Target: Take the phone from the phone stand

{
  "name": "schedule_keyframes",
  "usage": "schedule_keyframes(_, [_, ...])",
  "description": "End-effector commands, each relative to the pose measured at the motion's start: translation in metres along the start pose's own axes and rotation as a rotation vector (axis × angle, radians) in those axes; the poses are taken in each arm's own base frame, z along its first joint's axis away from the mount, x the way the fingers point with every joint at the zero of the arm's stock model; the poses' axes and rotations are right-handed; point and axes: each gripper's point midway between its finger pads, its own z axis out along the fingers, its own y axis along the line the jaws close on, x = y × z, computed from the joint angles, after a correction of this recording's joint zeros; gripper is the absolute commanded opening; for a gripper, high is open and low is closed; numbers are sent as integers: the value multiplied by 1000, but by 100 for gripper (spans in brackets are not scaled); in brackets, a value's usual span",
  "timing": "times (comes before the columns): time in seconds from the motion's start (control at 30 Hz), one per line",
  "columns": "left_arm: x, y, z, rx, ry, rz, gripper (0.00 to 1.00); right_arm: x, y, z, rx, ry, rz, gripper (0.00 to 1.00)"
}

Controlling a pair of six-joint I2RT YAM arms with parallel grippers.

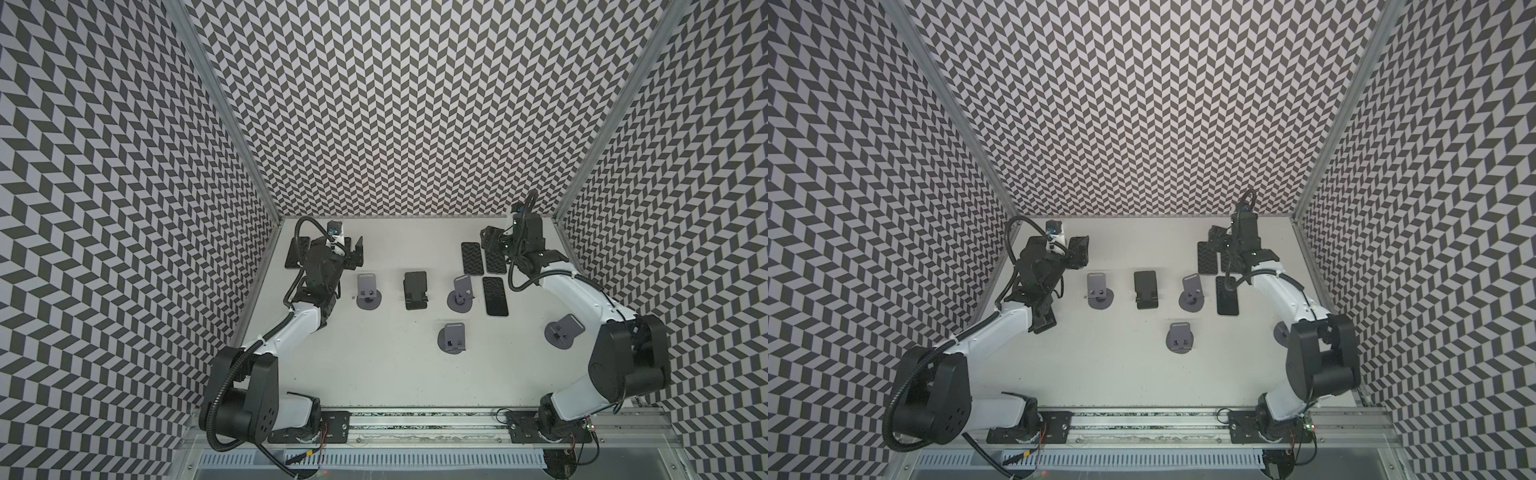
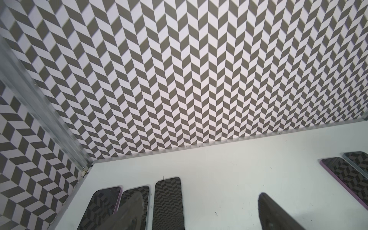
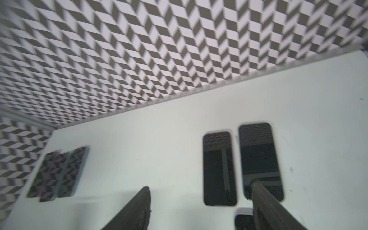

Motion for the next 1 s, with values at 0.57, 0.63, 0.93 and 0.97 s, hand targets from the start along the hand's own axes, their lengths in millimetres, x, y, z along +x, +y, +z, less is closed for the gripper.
schedule_keyframes(0.57, [33, 56, -56, -161, -199, -20, 90, 14, -63, -25, 117, -418, -243, 85])
schedule_keyframes(0.63, [35, 61, -59, -164, -209, -28, 90, 15, -62, -28, 87, -449, -255, 85])
schedule_keyframes(0.93, [47, 71, -64, -128, -231, -50, 89, 4, -65, -39, 13, -538, -275, 83])
schedule_keyframes(0.97, [48, 72, -62, -124, -219, -52, 89, 4, -66, -37, 17, -531, -275, 80])
